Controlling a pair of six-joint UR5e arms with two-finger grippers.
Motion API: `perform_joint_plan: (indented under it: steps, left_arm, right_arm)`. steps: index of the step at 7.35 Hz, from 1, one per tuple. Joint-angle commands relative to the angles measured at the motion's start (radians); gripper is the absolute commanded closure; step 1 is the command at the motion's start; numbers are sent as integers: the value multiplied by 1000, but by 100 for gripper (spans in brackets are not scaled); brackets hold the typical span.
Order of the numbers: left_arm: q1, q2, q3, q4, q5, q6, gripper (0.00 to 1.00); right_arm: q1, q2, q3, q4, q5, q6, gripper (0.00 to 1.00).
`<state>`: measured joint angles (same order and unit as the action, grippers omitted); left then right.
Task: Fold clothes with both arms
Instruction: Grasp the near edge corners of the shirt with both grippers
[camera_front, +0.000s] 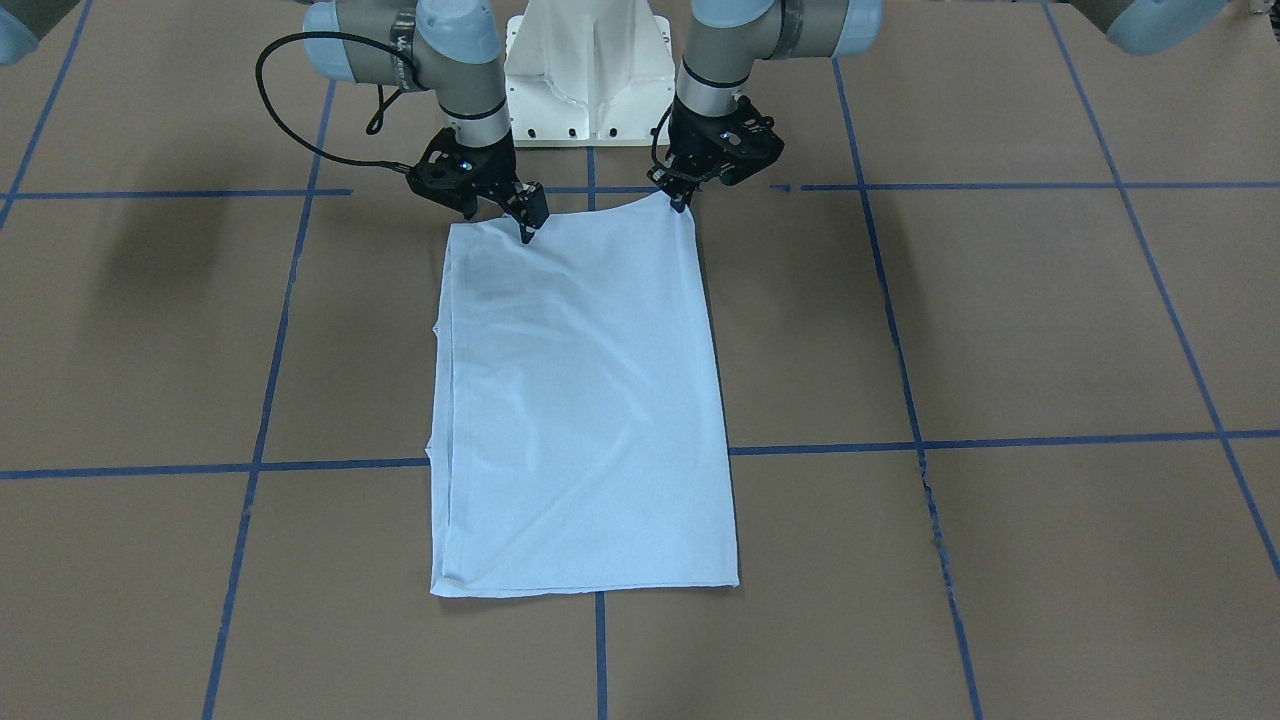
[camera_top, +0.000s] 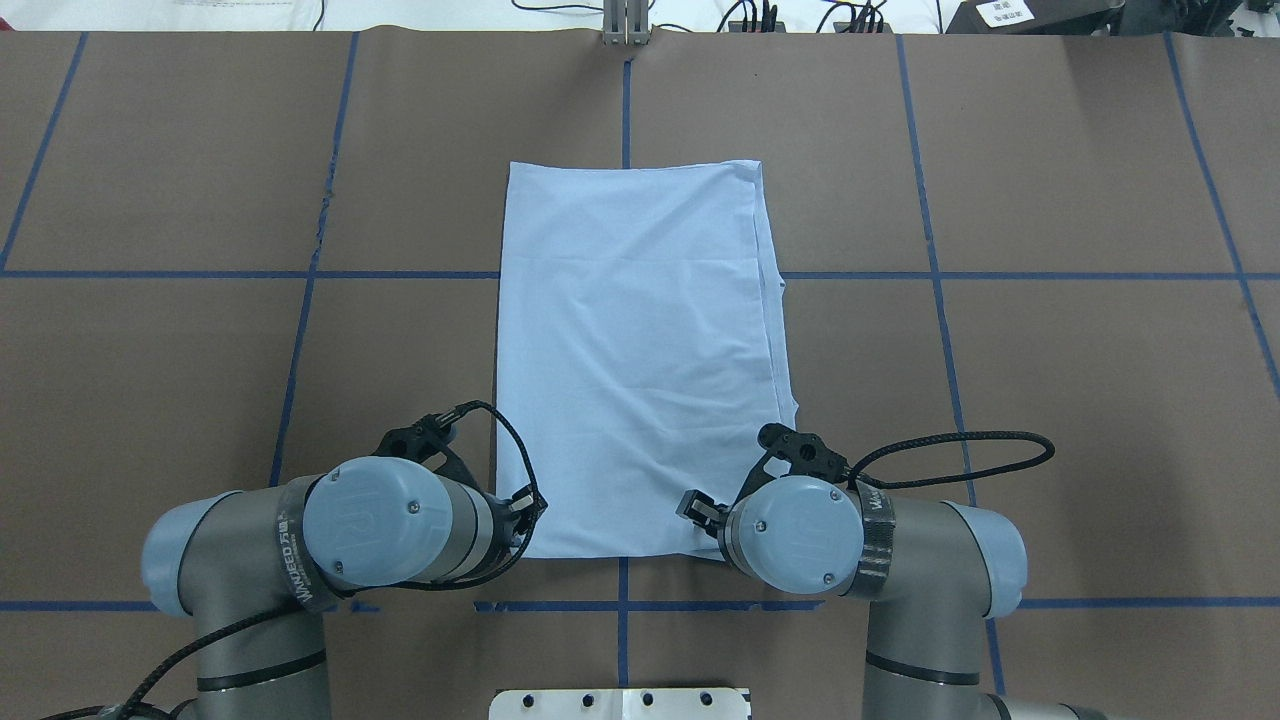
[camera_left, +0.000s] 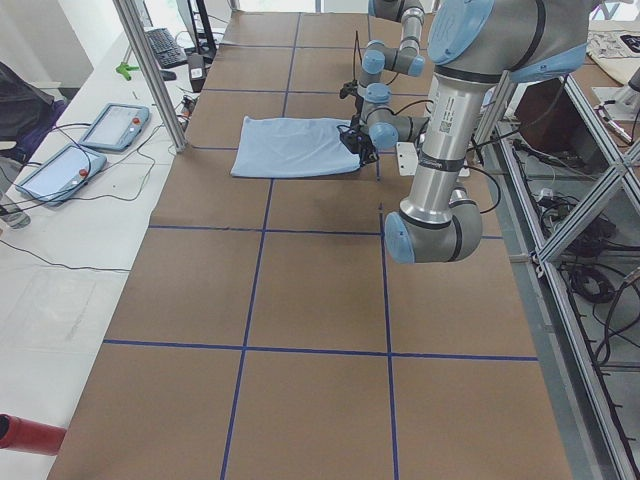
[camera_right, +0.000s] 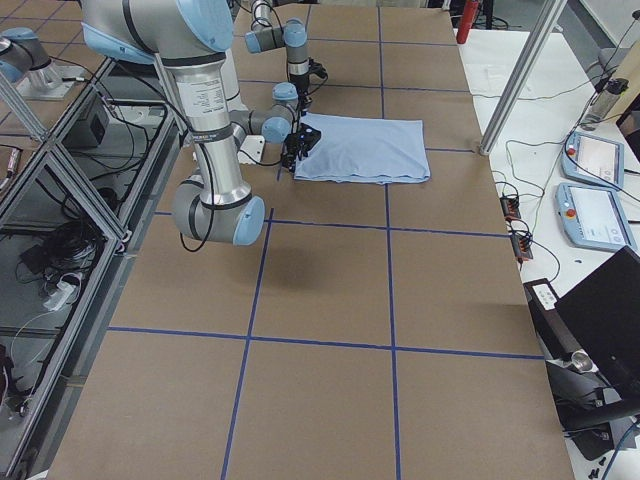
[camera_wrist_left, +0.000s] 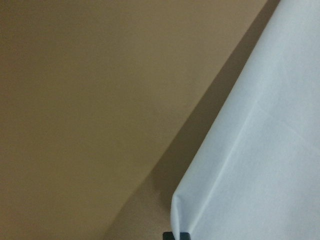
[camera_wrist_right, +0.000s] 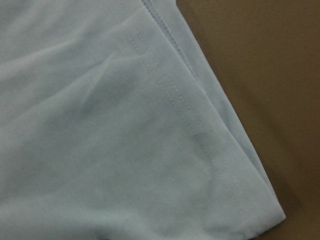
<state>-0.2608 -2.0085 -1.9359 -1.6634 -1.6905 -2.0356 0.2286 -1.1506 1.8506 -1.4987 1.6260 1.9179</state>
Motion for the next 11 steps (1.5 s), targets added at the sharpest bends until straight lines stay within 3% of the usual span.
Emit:
perform_joint_plan:
  steps: [1,2,5,6,7,11]
  left_arm:
    - [0,-1,0,1,0,0,100]
    - [0,-1,-2,1,0,0,100]
    - [0,-3,-5,2,-2,0,100]
    - [0,-3,-8,2,-2,0,100]
    - [0,-3,-11,4,-2,0,100]
    - [0,-4,-11,4,-2,0,100]
  right_arm:
    - [0,0,-2,-2,0,0,0]
    - [0,0,-2,-2,2,0,1]
    - [0,0,1,-2,3,0,71]
    - [2,0,1,-2,5,0,89]
    - [3,5,1,-2,5,0,99]
    - [15,17,1,-2,3,0,100]
